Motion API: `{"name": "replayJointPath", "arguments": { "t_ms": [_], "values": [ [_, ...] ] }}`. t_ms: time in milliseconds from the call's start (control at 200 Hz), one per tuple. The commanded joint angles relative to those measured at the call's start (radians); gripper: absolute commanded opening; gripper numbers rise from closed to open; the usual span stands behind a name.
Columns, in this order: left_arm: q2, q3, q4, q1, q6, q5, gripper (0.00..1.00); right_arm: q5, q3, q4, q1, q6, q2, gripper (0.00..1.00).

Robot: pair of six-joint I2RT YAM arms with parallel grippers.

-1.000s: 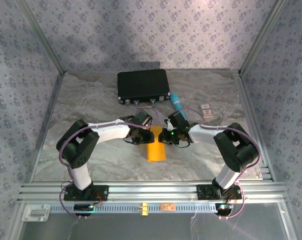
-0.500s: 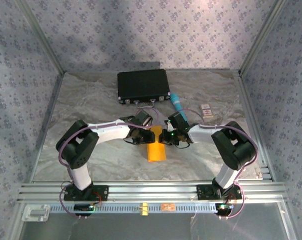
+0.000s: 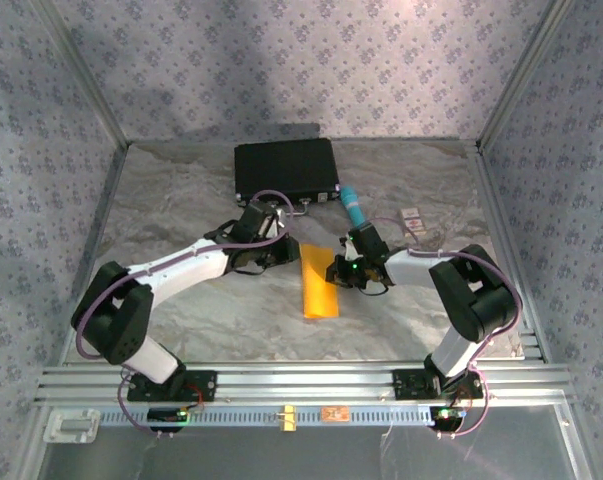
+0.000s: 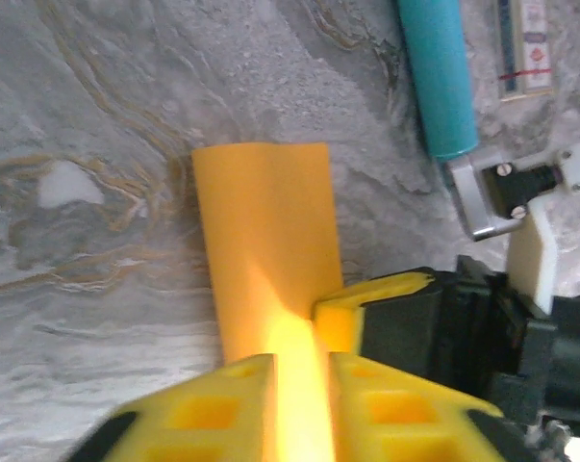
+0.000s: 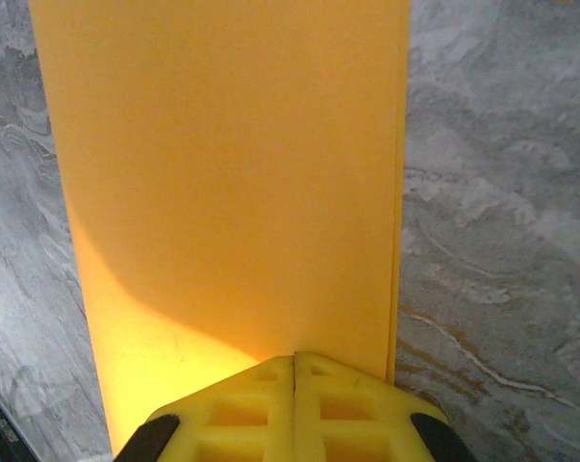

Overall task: Fold a paper plane with a square sheet of paper (pick it up from the middle)
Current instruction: First fold the square sheet of paper in half at the center of the table.

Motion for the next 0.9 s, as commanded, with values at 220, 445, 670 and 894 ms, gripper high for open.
{"name": "replayJointPath", "arguments": {
  "t_ms": [220, 445, 670, 894],
  "values": [
    [0.157, 0.013, 0.170, -0.015, -0.018, 0.256, 0.00, 0.051, -0.028, -0.084, -0.008, -0.022, 0.022, 0.00],
    [0.234, 0.039, 0.157, -0.030, 0.008, 0.272, 0.00, 0.052, -0.020, -0.091, -0.003, -0.020, 0.029, 0.00],
    [0.270, 0.030, 0.101, -0.028, 0.058, 0.226, 0.00, 0.065, -0.017, -0.100, 0.005, -0.021, 0.034, 0.00],
    [0.290, -0.041, 0.060, -0.020, 0.105, 0.144, 0.00, 0.068, -0.020, -0.100, 0.012, -0.015, 0.032, 0.00]
  ]
}}
